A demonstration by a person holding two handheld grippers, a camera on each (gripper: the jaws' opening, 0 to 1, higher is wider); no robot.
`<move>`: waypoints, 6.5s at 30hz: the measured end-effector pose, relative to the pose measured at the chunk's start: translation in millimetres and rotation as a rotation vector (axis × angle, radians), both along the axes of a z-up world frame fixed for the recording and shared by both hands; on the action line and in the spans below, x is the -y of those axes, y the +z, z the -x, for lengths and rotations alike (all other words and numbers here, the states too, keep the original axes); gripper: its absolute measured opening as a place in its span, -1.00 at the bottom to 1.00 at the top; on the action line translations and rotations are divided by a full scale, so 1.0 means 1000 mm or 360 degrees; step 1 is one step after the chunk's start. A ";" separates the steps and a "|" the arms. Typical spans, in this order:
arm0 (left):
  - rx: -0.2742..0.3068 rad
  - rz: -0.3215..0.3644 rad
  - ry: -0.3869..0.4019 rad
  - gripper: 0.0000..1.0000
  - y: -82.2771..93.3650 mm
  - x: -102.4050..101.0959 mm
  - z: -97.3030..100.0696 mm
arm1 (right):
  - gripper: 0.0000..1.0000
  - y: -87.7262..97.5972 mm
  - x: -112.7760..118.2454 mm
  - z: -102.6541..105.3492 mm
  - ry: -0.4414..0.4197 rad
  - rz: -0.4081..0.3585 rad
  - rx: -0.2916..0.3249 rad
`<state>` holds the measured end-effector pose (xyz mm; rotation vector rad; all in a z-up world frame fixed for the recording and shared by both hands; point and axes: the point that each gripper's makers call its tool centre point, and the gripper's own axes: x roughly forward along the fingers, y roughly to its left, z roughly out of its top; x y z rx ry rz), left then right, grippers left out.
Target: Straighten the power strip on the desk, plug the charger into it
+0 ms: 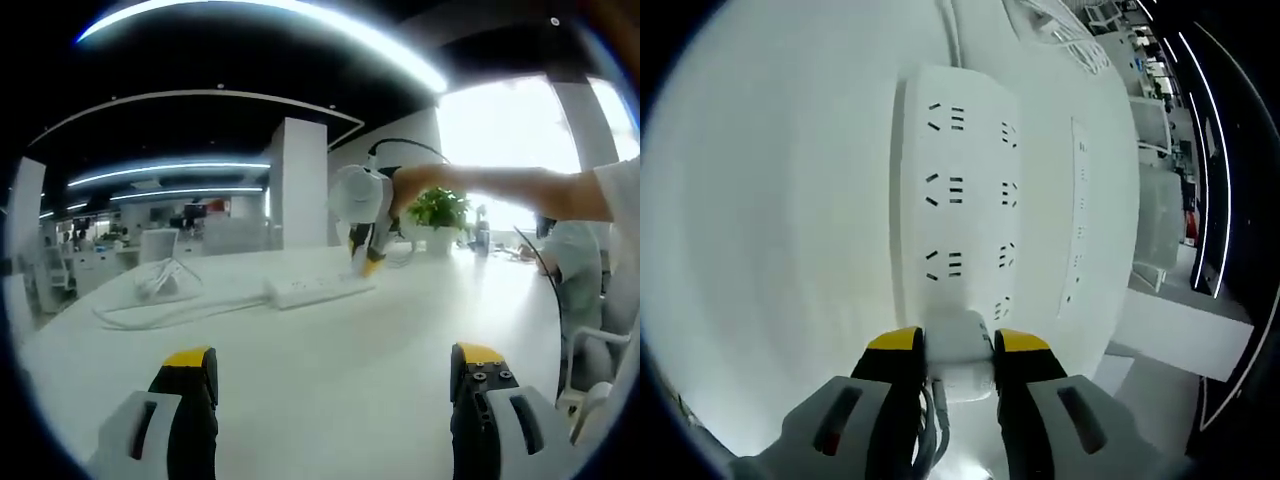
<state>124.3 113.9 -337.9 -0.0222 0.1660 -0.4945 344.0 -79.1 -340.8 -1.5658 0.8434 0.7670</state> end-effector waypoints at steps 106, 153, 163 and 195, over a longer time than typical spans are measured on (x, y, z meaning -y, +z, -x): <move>0.0078 0.0060 0.0044 0.99 0.024 0.009 -0.023 | -0.49 -0.002 0.006 -0.005 -0.0099 -0.0070 -0.0291; 0.0056 0.0027 0.0149 0.99 0.018 -0.016 0.009 | 0.30 0.019 -0.012 -0.006 0.0139 -0.0884 -0.0055; 0.0049 0.0031 0.0137 0.99 0.017 -0.014 0.013 | 0.35 0.042 -0.022 0.001 0.0140 -0.1239 0.0019; 0.0069 0.0049 0.0112 0.99 0.021 -0.016 0.014 | 0.99 0.095 -0.018 0.039 -0.0014 -0.2122 0.0046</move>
